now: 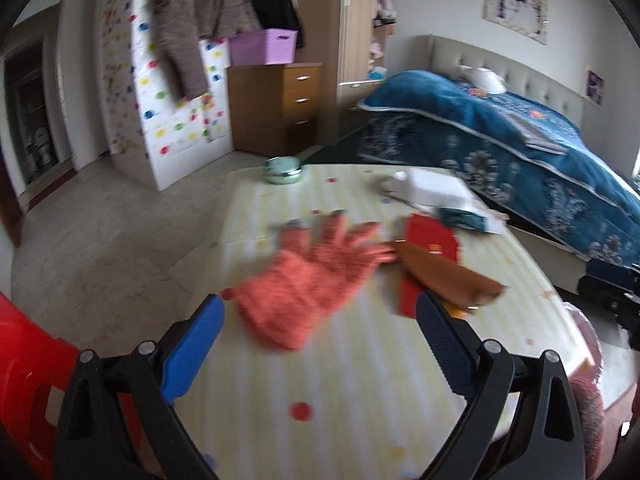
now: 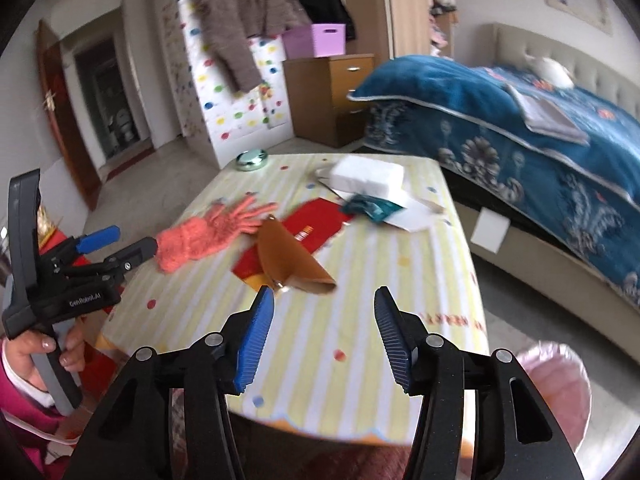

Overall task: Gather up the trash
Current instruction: 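Move both open tools back over the table, then grasp the orange knit glove with the left tool and lift it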

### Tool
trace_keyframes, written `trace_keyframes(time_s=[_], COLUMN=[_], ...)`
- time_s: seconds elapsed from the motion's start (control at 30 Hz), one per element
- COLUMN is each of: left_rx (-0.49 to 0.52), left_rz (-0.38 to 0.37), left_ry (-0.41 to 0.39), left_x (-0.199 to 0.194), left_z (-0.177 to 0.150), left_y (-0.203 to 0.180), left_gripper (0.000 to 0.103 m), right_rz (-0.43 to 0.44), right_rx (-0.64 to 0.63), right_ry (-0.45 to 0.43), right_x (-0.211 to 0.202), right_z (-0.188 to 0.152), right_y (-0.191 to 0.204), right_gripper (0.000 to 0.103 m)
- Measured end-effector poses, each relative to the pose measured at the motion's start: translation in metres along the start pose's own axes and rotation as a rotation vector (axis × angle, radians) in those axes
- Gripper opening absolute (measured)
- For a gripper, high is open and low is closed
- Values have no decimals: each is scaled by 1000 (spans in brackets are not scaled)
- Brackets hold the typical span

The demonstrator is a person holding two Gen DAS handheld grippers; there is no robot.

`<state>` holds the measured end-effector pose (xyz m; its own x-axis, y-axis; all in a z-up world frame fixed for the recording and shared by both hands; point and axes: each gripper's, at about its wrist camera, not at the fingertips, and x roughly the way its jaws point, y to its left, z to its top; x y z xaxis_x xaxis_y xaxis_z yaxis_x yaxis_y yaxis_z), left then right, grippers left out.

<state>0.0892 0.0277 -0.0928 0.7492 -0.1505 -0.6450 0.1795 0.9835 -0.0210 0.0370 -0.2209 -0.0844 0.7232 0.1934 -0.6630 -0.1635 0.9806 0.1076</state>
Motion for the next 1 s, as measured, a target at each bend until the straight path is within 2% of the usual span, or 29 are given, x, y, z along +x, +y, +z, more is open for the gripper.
trace_keyframes(time_s=[0.27,0.33,0.53,0.63,0.7,0.8,0.93,1.0], left_rx=[42,40,71,50,51,50,76,105], left_rz=[62,75,73,52,65,69,48,49], left_ry=[78,108,157,202,212,221,204,190], left_x=[39,51,78,92,99,107,103,98], left_z=[-2,-2,4,8,10,10,7,2], left_y=[16,18,12,9,6,1,-10,-17], left_gripper=[94,94,93,93,93,87,64,56], right_rz=[39,41,49,65,67,66,67,68], right_rx=[-14,-12,8,33,42,47,48,48], right_ry=[44,54,70,84,94,102,98,99], right_x=[39,50,69,74,76,76,75,75], right_z=[19,23,28,26,25,24,20,17], right_y=[10,11,4,-3,-7,-9,-9,-8], right_gripper=[52,48,48,48,48,48,48,48])
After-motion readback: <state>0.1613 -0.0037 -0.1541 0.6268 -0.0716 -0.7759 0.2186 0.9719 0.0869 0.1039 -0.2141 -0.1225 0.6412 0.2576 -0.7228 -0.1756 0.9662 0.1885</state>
